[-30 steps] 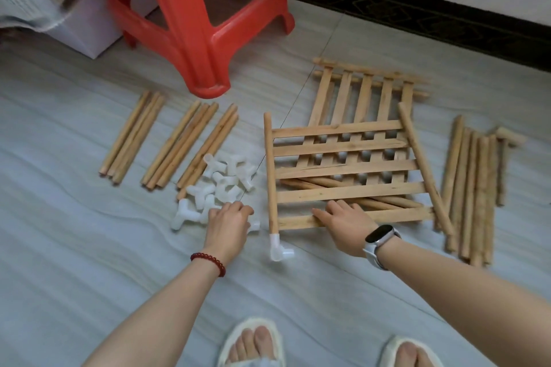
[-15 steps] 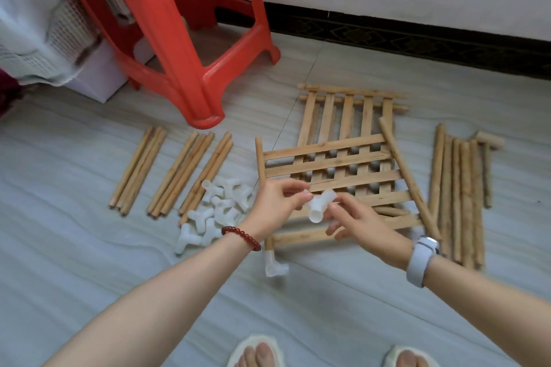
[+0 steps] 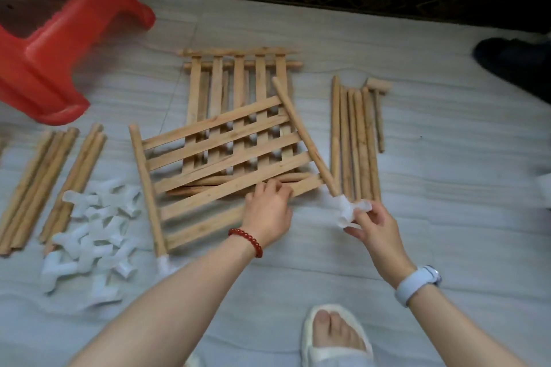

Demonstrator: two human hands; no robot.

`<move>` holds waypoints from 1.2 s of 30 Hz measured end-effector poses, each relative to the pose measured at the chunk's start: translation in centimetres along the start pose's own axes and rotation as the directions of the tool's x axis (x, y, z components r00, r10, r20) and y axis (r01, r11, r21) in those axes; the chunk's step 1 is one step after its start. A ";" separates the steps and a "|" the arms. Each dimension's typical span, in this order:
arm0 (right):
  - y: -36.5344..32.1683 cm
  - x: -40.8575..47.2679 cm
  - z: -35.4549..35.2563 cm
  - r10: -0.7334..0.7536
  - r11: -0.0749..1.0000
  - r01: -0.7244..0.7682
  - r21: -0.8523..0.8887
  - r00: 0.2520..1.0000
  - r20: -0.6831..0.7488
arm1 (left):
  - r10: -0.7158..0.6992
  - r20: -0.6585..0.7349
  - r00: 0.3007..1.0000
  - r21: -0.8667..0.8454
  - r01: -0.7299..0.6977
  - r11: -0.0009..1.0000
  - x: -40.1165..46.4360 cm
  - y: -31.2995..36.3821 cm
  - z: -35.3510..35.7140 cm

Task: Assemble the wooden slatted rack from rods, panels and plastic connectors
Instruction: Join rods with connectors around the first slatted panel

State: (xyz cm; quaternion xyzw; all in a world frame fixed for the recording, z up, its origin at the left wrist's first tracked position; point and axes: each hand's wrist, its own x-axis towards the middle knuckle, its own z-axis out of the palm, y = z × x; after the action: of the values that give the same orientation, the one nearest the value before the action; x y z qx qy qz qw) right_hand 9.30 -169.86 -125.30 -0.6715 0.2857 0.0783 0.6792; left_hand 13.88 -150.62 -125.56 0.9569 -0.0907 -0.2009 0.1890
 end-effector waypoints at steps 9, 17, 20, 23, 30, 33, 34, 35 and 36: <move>1.5 1.4 -1.5 -0.015 0.999 0.015 -0.039 1.000 0.000 | -0.009 -0.038 0.999 0.008 0.009 1.000 1.4 0.9 1.9; 1.6 0.1 -1.6 -0.190 0.892 0.226 -0.390 0.973 0.129 | 0.030 -0.017 0.999 -0.084 -0.032 0.996 1.3 0.4 2.4; 1.7 -0.6 -1.7 -0.244 0.854 0.294 -0.429 0.955 0.169 | 0.039 0.010 0.999 -0.097 -0.038 0.995 1.0 0.4 2.5; 1.8 -1.2 -1.2 -0.291 0.832 0.352 -0.429 0.935 0.201 | 0.038 -0.030 0.999 -0.113 -0.041 0.993 0.8 0.7 2.5; -1.5 -0.9 -0.4 -0.518 0.682 0.582 -0.443 0.812 0.268 | 0.196 -0.197 0.961 -0.071 -0.213 0.974 0.1 1.6 0.1; -6.0 -0.3 0.9 -0.581 0.591 0.666 -0.454 0.743 0.332 | 0.233 -0.233 0.944 -0.021 -0.245 0.969 0.1 2.0 -3.3; -8.1 -0.3 1.6 -0.613 0.547 0.698 -0.462 0.710 0.346 | 0.241 -0.239 0.941 0.009 -0.246 0.969 0.1 2.1 -5.0; -10.3 -0.3 2.5 -0.627 0.527 0.713 -0.462 0.693 0.355 | 0.249 -0.250 0.936 0.042 -0.247 0.968 0.1 2.2 -6.8; -12.4 -0.4 3.3 -0.623 0.537 0.713 -0.451 0.695 0.359 | 0.259 -0.262 0.930 0.077 -0.248 0.966 0.2 2.4 -8.7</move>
State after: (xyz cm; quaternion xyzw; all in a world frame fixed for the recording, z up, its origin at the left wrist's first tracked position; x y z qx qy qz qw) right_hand 15.96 -167.63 -114.54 -0.8879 -0.0831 -0.0558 0.4491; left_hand 17.44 -150.01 -117.33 0.9594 -0.1910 -0.0408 0.2035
